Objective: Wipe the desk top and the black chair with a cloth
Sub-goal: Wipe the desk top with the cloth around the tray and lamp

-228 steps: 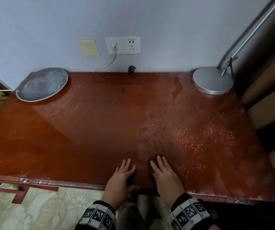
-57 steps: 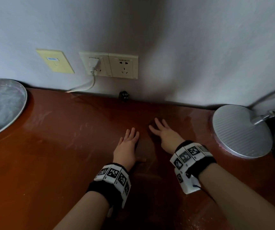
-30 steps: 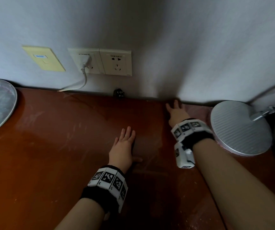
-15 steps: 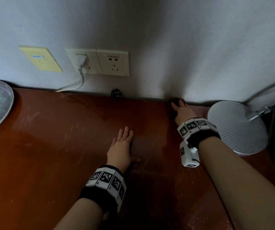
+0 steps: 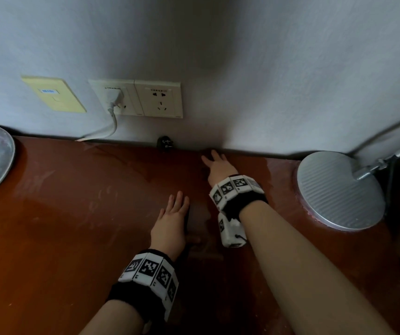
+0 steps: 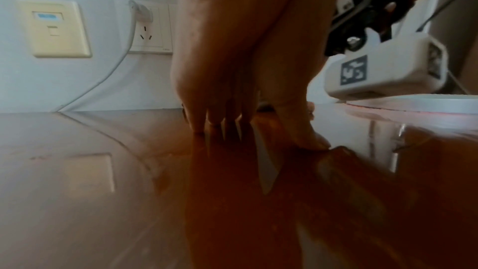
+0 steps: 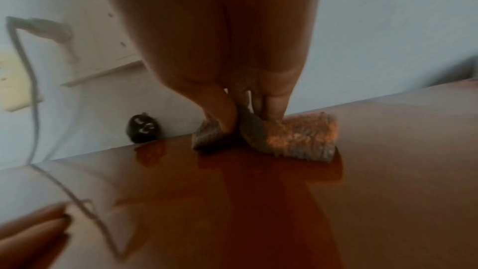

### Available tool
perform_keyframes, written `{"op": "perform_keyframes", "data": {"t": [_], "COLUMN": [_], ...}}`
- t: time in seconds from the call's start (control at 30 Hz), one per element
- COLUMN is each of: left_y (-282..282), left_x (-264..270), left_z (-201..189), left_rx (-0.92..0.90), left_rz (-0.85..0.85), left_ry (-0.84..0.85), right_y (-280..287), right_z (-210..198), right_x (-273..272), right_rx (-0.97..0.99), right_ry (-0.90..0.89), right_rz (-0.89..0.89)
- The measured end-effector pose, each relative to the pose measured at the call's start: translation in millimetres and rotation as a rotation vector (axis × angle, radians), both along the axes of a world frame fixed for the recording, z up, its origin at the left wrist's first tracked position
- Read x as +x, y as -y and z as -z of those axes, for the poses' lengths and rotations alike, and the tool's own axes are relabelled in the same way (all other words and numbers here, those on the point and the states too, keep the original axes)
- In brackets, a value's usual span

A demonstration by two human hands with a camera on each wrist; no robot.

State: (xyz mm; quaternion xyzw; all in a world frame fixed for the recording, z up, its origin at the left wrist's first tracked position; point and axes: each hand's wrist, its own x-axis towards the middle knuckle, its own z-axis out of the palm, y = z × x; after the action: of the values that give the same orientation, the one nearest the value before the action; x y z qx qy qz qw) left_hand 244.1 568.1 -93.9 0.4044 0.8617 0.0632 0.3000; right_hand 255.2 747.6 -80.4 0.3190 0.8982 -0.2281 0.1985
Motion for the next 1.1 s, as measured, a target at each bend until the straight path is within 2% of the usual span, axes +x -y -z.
{"op": "perform_keyframes", "data": {"t": [0.3,0.5,0.6,0.7,0.87,0.97,1.1], "left_y": [0,0,-1,0,0,0,1], "left_x": [1,1,1,0,0,0,0], "left_z": [-1,0,-1,-2,-1,0,1], "left_rx": [-0.005,-0.011,-0.014,-0.015,-0.008,-0.016,-0.019], "left_rz": [-0.011,-0.012,-0.008,-0.006,-0.007,-0.003,-0.003], "left_ry": [0.004,0.005,0.006,0.003,0.005,0.002,-0.008], "right_y": [-73,-49,-58,-60,-37,-44,-67], "right_z": [-2,6,3,-11,-4,-5,-14], "right_x": [107,95,100,94,87,84,68], "right_rx": [0.166,0.173,0.183,0.248,0.321,0.326,0.260], "right_ry": [0.101,0.106,0.108,0.199,0.313,0.352,0.341], "right_rz": [0.312,0.318,0.322,0.349,0.227,0.201,0.253]}}
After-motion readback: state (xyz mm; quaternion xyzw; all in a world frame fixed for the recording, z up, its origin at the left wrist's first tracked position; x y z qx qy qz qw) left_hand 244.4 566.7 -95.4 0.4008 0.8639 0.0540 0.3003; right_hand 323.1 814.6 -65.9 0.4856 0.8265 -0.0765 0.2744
